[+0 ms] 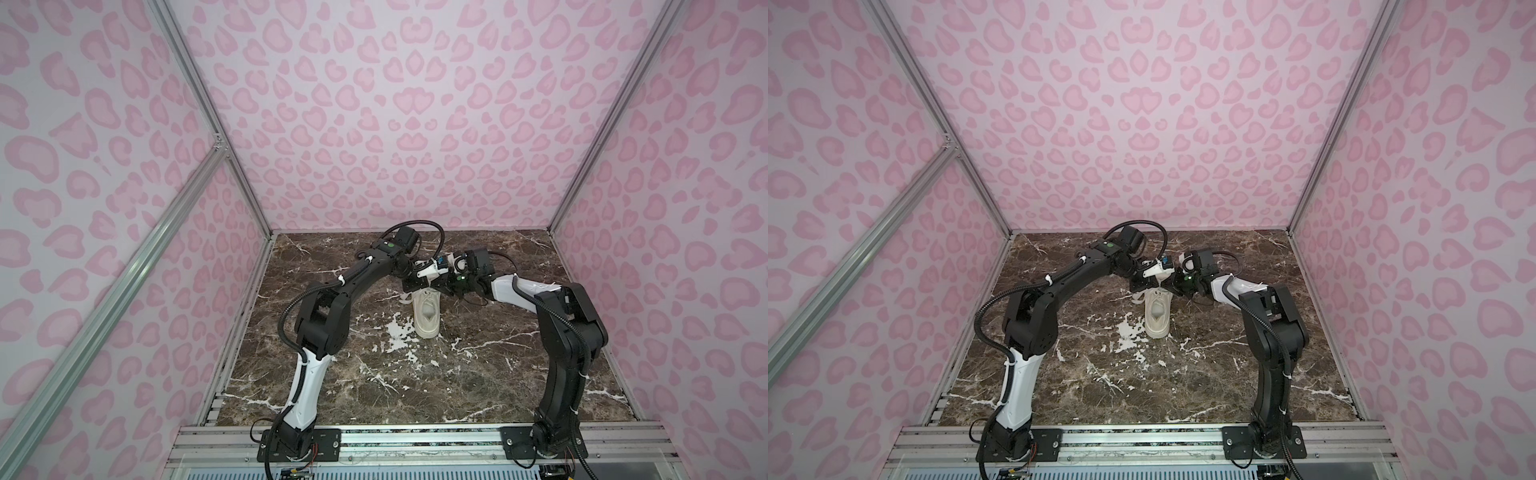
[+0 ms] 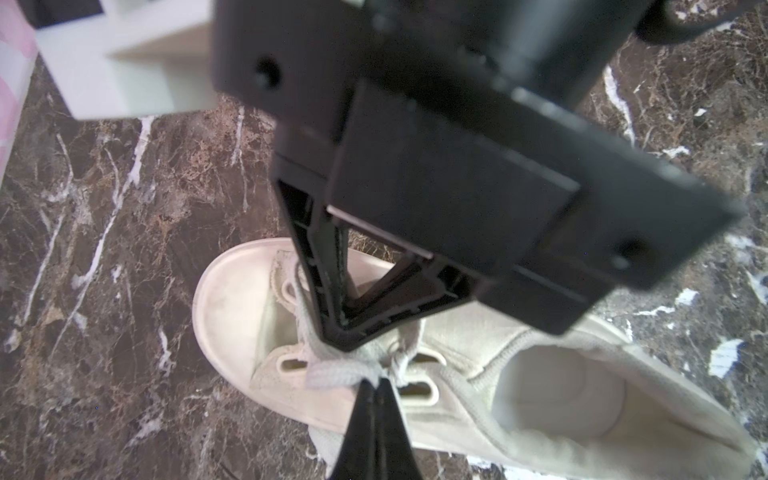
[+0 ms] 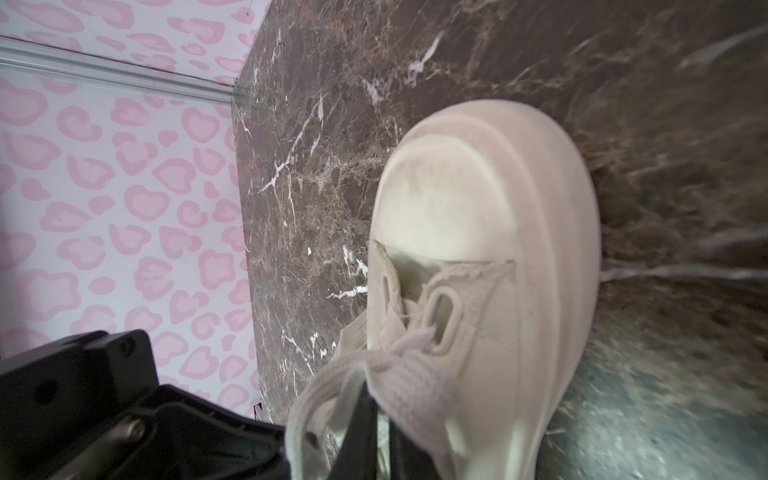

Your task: Tie the shoes

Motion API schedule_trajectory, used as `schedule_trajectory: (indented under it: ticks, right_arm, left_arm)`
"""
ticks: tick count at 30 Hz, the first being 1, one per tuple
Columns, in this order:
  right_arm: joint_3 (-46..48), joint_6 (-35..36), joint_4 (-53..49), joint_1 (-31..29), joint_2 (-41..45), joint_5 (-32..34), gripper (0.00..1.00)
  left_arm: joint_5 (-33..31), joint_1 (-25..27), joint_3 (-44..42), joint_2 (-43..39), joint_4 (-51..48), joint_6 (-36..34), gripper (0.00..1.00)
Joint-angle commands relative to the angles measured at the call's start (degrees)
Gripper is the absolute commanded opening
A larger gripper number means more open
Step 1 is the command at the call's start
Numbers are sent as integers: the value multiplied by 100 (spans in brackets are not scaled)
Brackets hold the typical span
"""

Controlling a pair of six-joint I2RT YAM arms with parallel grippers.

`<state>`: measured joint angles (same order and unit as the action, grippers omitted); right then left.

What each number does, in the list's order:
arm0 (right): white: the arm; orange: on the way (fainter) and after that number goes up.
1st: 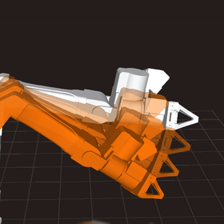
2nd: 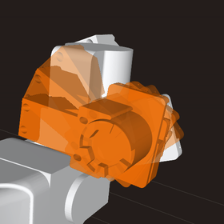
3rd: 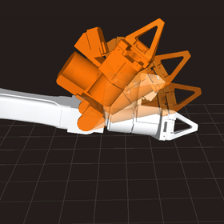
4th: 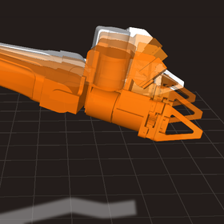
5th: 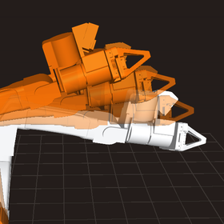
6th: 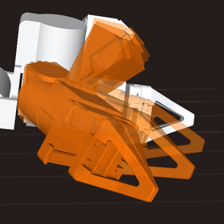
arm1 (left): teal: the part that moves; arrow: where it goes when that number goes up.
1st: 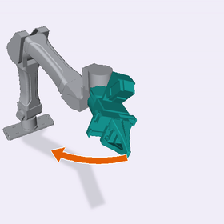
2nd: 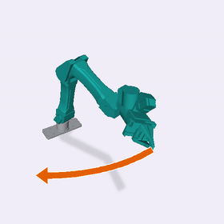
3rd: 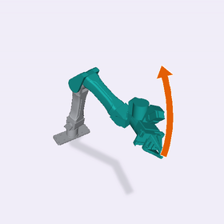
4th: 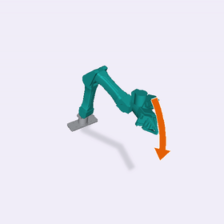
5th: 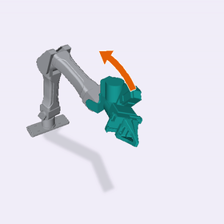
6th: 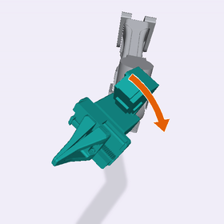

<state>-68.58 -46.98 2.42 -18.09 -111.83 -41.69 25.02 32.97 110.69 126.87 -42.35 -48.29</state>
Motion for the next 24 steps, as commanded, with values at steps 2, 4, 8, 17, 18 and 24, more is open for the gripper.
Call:
schedule_trajectory:
  ticks: [2, 4, 8, 17, 18, 24]
  right_arm:
    - [109, -147, 296, 35, 55, -127, 11]
    - [147, -184, 385, 43, 82, -159, 11]
    - [216, -221, 487, 83, 146, -190, 12]
    - [571, -215, 501, 278, 459, -168, 13]
    - [647, -216, 520, 308, 494, -173, 13]
    - [1138, -241, 721, 462, 652, -257, 12]
  left_arm:
    - [194, 23, 22, 82, -94, -52, 4]
    - [227, 25, 22, 98, -74, -40, 4]
    - [226, 26, 57, 160, -79, 0, 4]
    - [133, 25, 136, 241, -116, 153, 4]
    - [133, 25, 144, 238, -116, 160, 4]
    - [100, 25, 198, 260, -131, 169, 4]
